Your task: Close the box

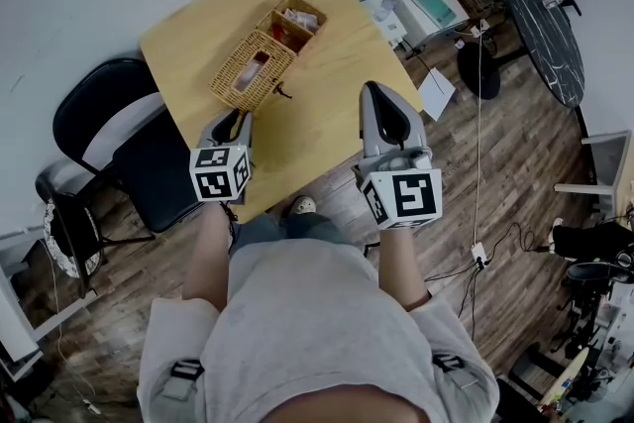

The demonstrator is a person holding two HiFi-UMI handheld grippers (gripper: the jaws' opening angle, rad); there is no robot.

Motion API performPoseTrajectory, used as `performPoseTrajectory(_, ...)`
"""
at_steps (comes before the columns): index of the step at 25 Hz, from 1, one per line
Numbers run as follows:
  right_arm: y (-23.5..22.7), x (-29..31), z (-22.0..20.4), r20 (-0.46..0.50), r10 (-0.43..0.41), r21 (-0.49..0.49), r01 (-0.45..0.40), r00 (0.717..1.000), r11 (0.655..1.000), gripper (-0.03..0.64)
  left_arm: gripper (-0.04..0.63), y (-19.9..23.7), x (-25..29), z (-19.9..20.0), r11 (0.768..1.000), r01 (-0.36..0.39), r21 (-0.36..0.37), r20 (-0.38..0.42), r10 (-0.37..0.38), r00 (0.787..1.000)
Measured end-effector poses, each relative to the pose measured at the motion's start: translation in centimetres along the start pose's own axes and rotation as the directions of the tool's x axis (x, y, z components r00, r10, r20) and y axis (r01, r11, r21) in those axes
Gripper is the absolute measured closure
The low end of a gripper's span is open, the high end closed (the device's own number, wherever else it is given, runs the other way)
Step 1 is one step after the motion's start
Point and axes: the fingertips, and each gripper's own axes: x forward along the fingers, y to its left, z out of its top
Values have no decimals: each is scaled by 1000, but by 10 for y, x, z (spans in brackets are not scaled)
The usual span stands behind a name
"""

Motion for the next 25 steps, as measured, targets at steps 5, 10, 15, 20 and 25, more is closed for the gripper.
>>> performPoseTrajectory(5,5,0,6,11,6,-1,-6,1000,1000,614,480,-1,-9,8,1000,-1,8,25,0,1000)
performPoseTrajectory(10,10,3,11,31,7,5,-8,999,1000,614,519,-4,-25,39,1000,16,16,100,-18,995)
performPoseTrajectory(15,16,9,22,53,18,1,-18,998,1000,614,537,-8,-48,83,998,22,51,193,-31,981)
performPoseTrajectory(20,25,14,33,67,32,-10,-32,997,999,614,537,-11,-73,122,997,26,69,283,-44,958)
performPoseTrajectory(25,28,17,41,94,32,-13,-30,995,999,614,535,-11,-98,154,996,17,93,359,-49,932)
